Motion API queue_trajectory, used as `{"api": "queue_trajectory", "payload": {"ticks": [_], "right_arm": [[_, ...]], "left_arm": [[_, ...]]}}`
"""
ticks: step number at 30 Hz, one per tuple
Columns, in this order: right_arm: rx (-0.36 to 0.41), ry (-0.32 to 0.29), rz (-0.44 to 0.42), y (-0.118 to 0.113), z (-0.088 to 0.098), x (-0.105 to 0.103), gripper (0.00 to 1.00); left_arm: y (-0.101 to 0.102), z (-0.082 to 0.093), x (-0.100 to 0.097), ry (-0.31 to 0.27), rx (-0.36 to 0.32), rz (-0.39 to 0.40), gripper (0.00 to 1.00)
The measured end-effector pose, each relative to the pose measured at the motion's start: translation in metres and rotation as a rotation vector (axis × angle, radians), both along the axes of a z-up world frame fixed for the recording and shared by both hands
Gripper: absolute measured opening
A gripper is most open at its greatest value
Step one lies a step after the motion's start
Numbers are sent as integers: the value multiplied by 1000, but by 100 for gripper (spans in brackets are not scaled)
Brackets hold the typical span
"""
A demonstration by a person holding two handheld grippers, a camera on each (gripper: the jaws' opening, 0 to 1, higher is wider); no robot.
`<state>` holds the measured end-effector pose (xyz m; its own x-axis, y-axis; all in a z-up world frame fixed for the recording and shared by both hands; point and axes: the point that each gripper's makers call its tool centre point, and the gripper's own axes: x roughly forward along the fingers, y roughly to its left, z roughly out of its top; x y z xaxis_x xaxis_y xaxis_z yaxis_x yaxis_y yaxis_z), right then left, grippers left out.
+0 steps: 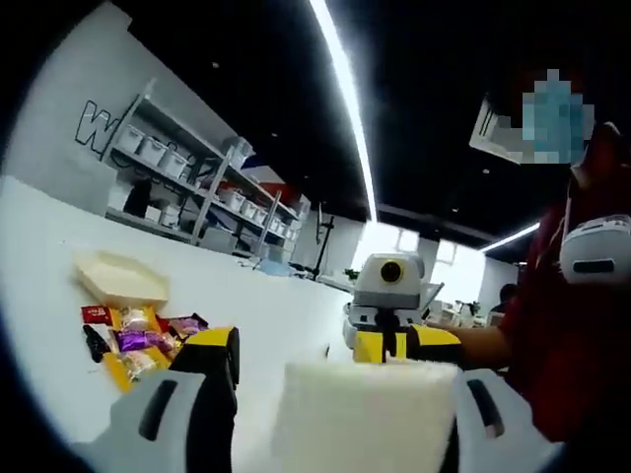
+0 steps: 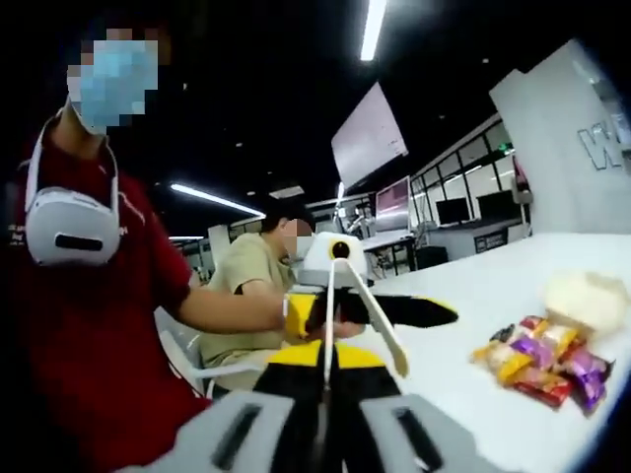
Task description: Place the target food into the container with the food tongs after gripping and lifting it, then release it inside without dropping or visibly crushing the food.
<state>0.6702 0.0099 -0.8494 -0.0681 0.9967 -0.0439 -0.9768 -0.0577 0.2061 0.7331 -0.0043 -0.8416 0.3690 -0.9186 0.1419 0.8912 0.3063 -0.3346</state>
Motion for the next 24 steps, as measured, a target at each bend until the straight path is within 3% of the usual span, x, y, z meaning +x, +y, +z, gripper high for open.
{"api": "queue_trajectory", "payload": {"ticks": [10, 14, 16, 17, 18, 20, 24], "right_arm": [[-16, 19, 29, 1, -2, -7, 0], [-19, 40, 44, 2, -2, -10, 0], [-20, 55, 49, 1, -2, -9, 0], [-19, 58, 49, 1, -2, -9, 0], [-20, 57, 48, 1, -3, -9, 0], [-25, 51, 31, 1, -3, -7, 0], [-21, 54, 37, 0, -2, -7, 0]], "left_arm": [[-6, 0, -7, -7, 16, -28, 62], [-8, 2, -15, -34, 10, -56, 48], [-12, 8, -27, -53, -24, -127, 36], [-14, 7, -32, -17, -34, -156, 31], [-14, 6, -31, 2, -35, -156, 30], [-15, 6, -25, -54, -10, -106, 30], [-18, 7, -28, -60, -5, -110, 29]]}}
